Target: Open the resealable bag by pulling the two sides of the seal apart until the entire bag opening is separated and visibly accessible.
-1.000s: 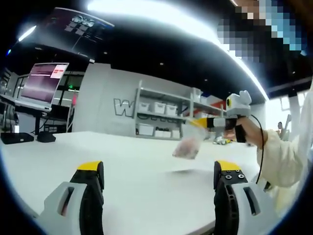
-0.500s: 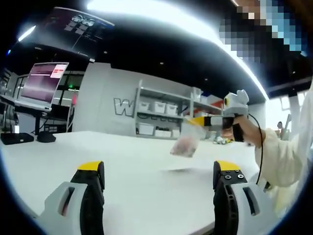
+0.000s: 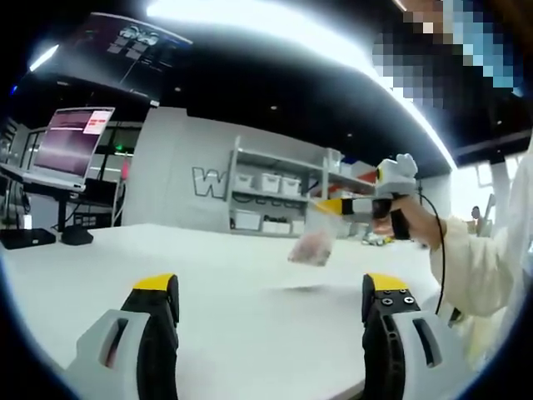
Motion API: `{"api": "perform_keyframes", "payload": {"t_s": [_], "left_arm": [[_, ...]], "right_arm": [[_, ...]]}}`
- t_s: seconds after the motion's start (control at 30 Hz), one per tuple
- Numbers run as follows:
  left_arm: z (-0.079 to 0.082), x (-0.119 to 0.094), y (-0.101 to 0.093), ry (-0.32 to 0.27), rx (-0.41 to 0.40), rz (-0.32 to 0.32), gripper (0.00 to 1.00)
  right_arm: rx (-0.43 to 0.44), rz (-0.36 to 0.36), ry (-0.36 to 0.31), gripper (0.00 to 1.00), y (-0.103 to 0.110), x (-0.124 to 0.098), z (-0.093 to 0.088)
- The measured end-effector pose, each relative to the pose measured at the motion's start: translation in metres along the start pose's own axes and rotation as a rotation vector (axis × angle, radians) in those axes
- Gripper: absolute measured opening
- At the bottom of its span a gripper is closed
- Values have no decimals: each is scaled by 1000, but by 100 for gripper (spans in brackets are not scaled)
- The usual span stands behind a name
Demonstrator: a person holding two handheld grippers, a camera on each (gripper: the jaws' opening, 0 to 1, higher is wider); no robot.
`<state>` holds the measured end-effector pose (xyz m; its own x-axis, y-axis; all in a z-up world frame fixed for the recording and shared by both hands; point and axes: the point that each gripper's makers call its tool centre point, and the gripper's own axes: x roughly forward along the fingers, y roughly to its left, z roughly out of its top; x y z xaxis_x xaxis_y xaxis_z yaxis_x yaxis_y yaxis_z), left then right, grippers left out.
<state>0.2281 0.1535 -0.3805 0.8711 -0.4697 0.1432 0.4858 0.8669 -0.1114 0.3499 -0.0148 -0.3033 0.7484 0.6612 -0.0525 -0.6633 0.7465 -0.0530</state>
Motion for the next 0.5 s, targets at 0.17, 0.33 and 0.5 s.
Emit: {"api": "perform_keyframes", "payload": {"t_s": [0.17,0.33,0.5], "left_arm": [[-1,0,-1,5,5,-1,90],[1,0,-3,1,6,-3,90],[1,1,-5,1,7,-9,90]], "right_arm": [[20,-7,11,0,-6,4,-4],[24,-10,10,0,-5,2,-5],[24,-17,8,0,-8,3,-4]]}}
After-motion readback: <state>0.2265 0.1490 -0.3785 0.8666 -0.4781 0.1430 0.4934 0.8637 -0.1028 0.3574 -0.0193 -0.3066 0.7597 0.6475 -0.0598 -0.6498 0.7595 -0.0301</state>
